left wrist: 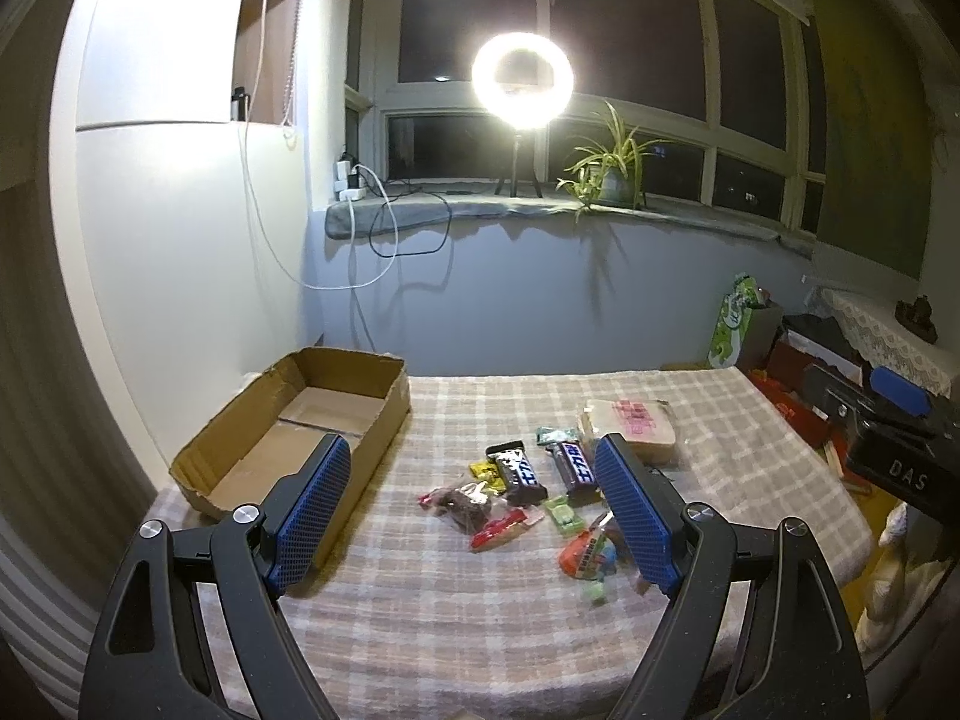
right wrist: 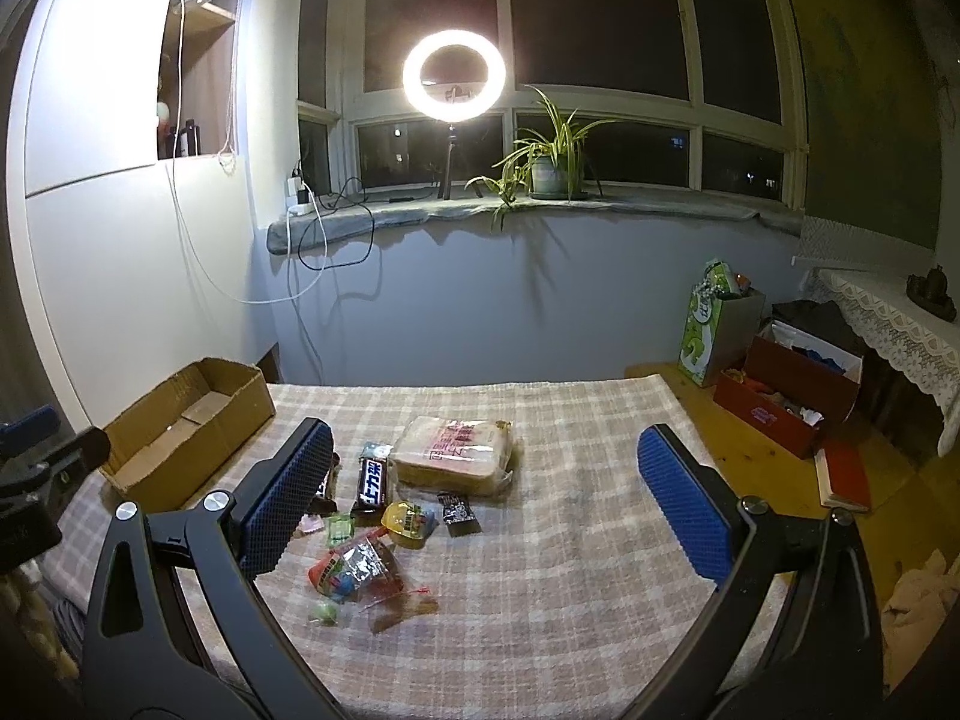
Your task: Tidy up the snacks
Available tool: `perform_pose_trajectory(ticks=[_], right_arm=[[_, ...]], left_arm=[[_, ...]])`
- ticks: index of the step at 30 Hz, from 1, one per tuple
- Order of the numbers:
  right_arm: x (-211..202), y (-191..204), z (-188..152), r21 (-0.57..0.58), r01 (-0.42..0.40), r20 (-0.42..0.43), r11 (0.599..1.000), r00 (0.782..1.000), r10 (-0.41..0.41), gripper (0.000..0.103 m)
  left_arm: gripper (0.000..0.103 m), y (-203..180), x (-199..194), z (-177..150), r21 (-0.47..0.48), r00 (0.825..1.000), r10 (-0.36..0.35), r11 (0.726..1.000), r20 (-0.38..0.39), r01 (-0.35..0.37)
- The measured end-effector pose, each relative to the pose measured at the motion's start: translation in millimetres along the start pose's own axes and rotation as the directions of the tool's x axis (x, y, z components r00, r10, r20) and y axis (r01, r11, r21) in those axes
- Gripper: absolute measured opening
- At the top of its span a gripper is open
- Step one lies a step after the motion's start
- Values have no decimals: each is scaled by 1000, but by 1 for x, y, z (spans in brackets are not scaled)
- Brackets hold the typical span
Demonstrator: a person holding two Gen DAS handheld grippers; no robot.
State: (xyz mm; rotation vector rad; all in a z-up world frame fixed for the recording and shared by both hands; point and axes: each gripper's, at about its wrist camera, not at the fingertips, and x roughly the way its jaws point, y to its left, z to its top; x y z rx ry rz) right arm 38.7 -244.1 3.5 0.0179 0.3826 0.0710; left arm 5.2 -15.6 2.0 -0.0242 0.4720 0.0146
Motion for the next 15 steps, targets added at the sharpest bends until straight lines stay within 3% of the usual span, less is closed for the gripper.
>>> perform_pose_trajectory(ticks=[15], right_arm=[[17,26,8,-15,-40,-33,999,999,39,103]], left_arm=[[84,2,8,3,24,1000,-23,999,-20,23]])
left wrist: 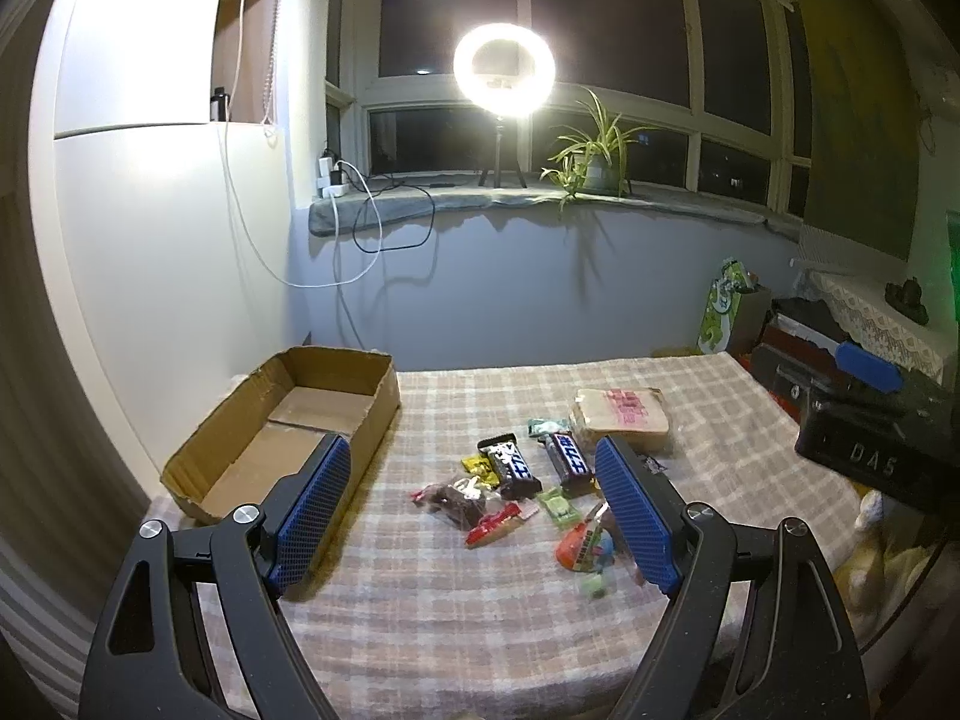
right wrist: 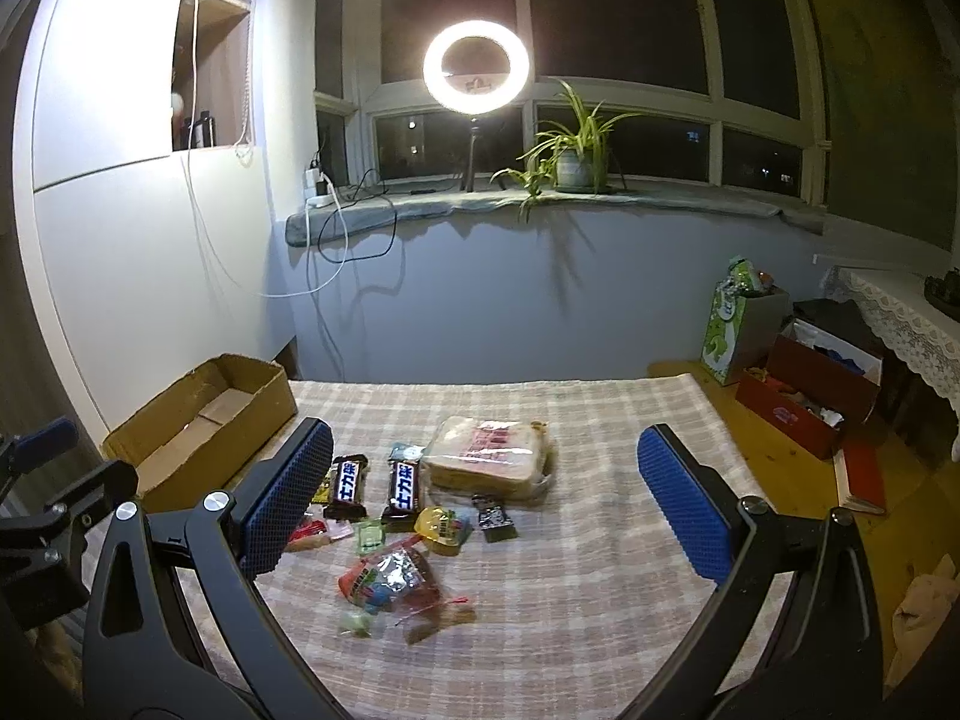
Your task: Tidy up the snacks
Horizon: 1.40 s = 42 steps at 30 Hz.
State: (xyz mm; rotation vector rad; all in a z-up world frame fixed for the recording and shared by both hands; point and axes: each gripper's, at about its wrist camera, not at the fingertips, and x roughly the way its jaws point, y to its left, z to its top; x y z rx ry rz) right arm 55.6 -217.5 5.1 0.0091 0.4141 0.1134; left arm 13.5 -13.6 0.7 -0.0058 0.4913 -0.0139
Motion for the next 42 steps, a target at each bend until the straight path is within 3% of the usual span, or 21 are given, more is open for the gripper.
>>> perform_pose_trajectory(ticks=[24,42], right_arm=[[23,-5,-2,-20,60,-34,998,998,-61,103],[33,-7,-8,-14,48,-55,999,997,-49,103]], left_arm=[[84,1,27,8,-18,999,-43,999,-11,43],[84,6,36,3,-21,998,-56,998,-40,55]])
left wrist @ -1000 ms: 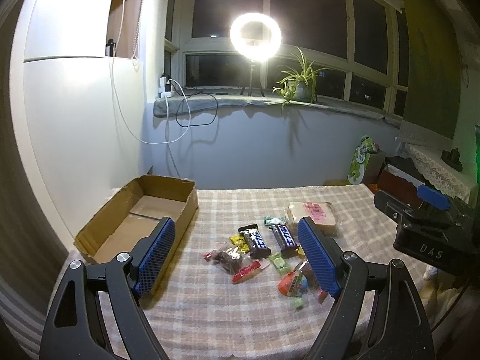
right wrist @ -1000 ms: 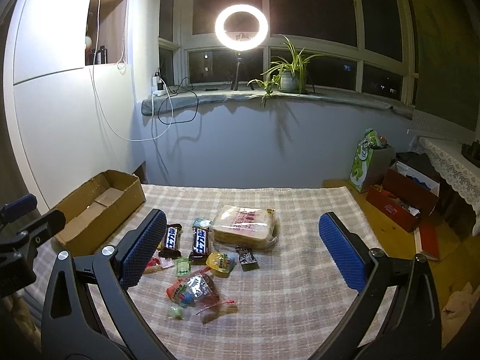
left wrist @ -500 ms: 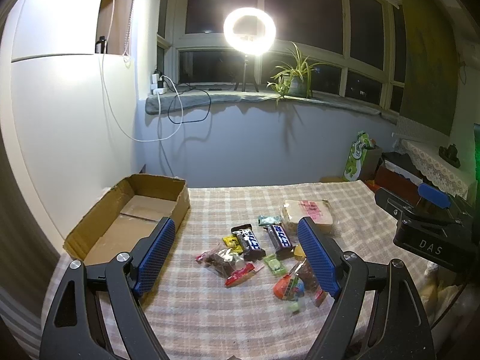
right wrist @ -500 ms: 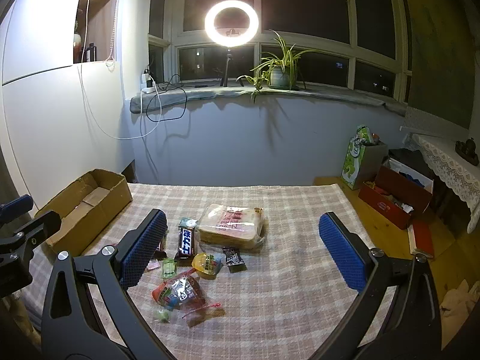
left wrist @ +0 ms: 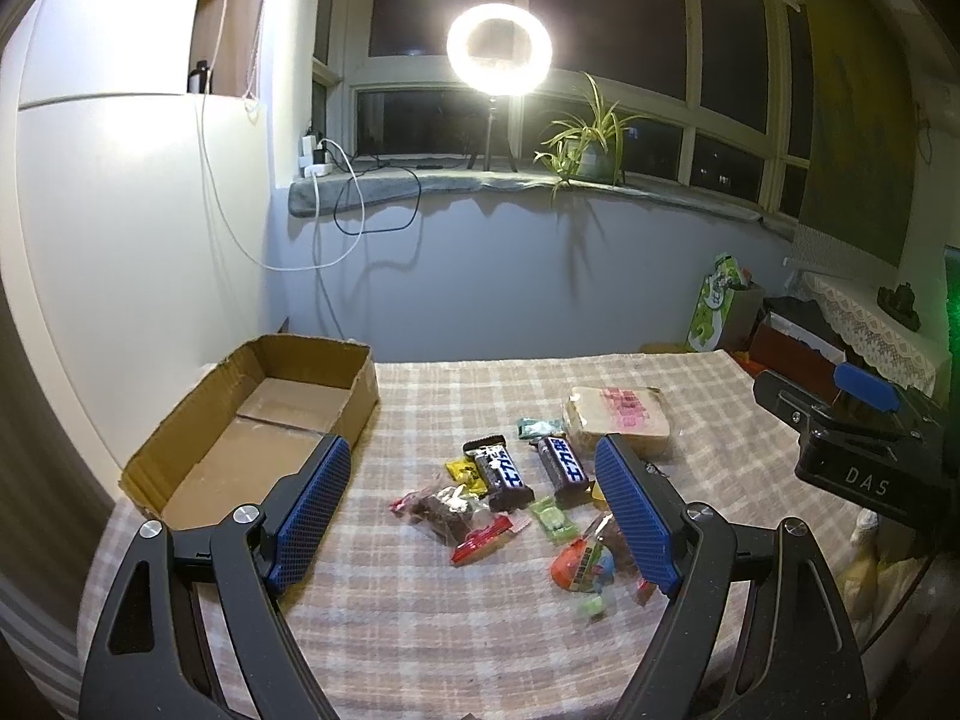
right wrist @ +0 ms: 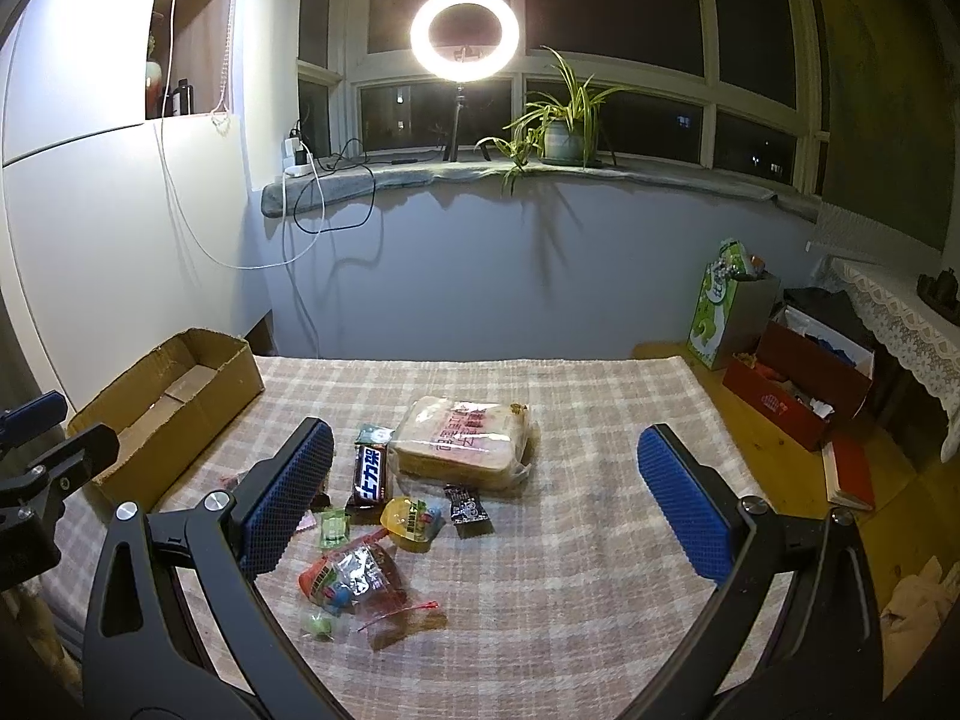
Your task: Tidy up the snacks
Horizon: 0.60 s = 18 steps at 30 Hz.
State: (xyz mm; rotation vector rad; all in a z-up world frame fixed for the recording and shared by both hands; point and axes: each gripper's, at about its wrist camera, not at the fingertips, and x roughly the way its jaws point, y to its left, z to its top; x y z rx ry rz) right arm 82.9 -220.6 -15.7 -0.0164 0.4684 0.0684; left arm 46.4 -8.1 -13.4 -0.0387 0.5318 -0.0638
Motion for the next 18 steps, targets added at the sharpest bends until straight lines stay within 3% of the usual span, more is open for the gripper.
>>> perform_pose_trajectory(ticks=[5,10,15,18], right_arm=[[10,-7,-6,21,-43,-40,999,998,44,96],[22,-15,-14,40,-90,-92,995,991,93,85],[37,-14,-29,42,-181,-172,983,968,185,73],[48,-9,-38,37,-245,-234,969,940,247,64]], left_arm=[[81,5,8,-8,-13,999,-30,999,-34,30],[71,4,20,-18,-13,993,-78,997,-87,77],[59,5,33,-31,-40,976,-145,989,-163,141],[55,4,42,-41,-55,961,-177,984,-214,169]])
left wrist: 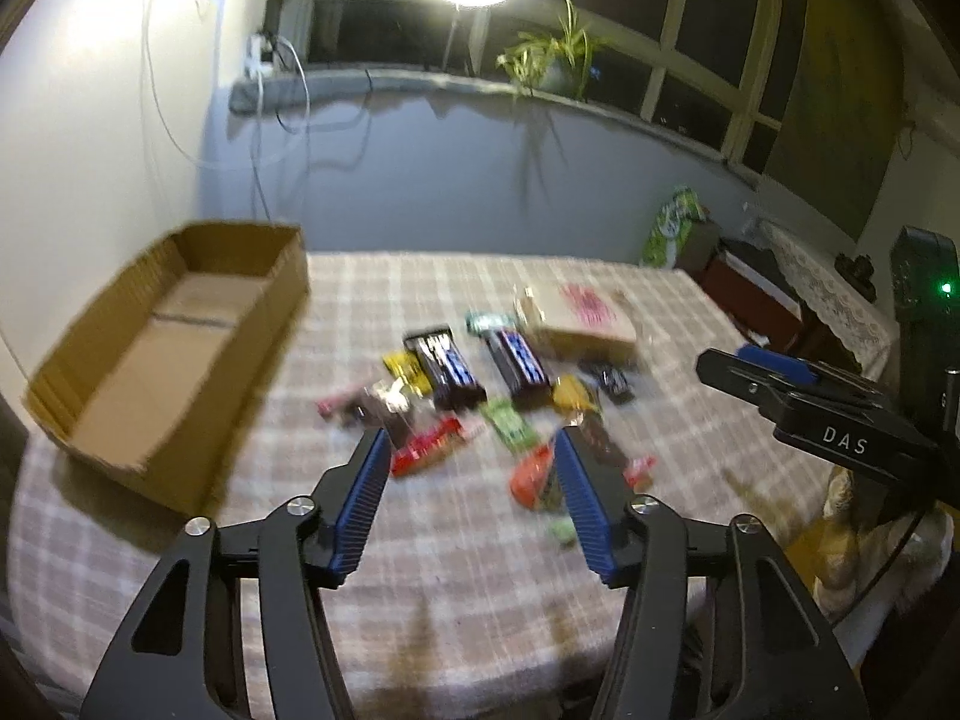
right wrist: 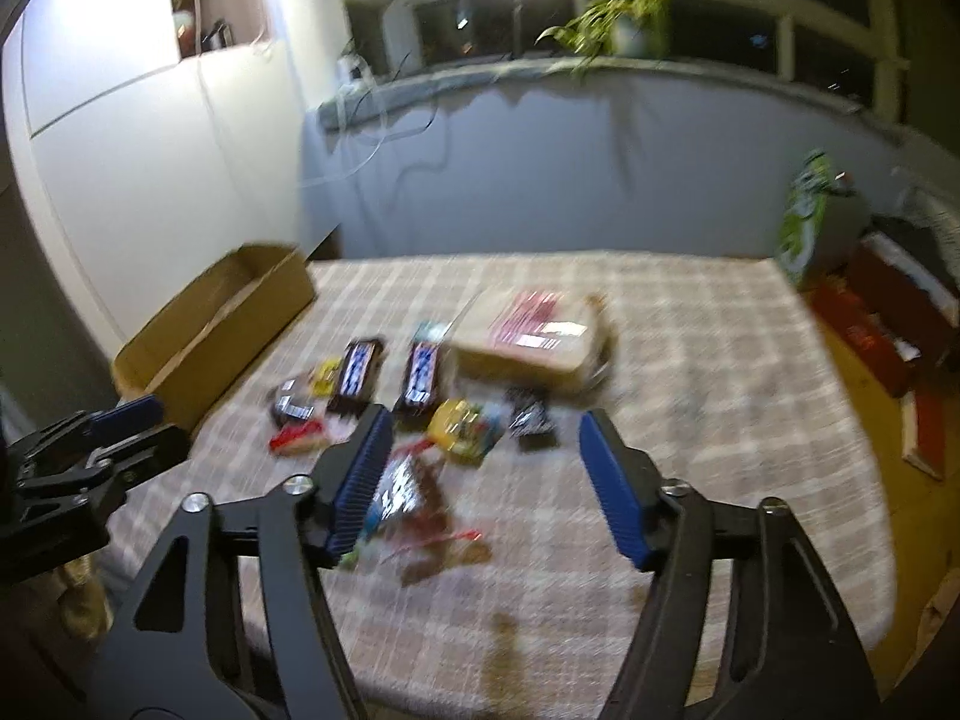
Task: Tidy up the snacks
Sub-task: 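Grasp the clear bag of brown snack with the right gripper while the left grasps the orange jelly cup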
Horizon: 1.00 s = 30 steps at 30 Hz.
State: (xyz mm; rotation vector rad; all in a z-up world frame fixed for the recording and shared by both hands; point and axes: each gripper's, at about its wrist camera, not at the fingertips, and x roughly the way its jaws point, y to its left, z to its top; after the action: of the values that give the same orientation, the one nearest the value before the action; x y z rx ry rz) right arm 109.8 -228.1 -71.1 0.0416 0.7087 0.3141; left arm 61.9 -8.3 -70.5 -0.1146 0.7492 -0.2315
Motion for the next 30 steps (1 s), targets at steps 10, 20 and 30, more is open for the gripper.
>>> perform_pose_trajectory(ticks=[10,20,30], right_arm=[[48,10,-20,-46,-194,-193,980,964,182,53],[84,7,-24,-16,-272,-303,962,918,255,44],[106,6,-20,-3,-316,-348,949,890,295,44]], left_arm=[[44,-19,34,-17,41,988,-89,995,-129,95],[43,-23,69,-21,55,969,-120,989,-215,135],[43,-29,95,-21,113,963,-90,986,-254,122]])
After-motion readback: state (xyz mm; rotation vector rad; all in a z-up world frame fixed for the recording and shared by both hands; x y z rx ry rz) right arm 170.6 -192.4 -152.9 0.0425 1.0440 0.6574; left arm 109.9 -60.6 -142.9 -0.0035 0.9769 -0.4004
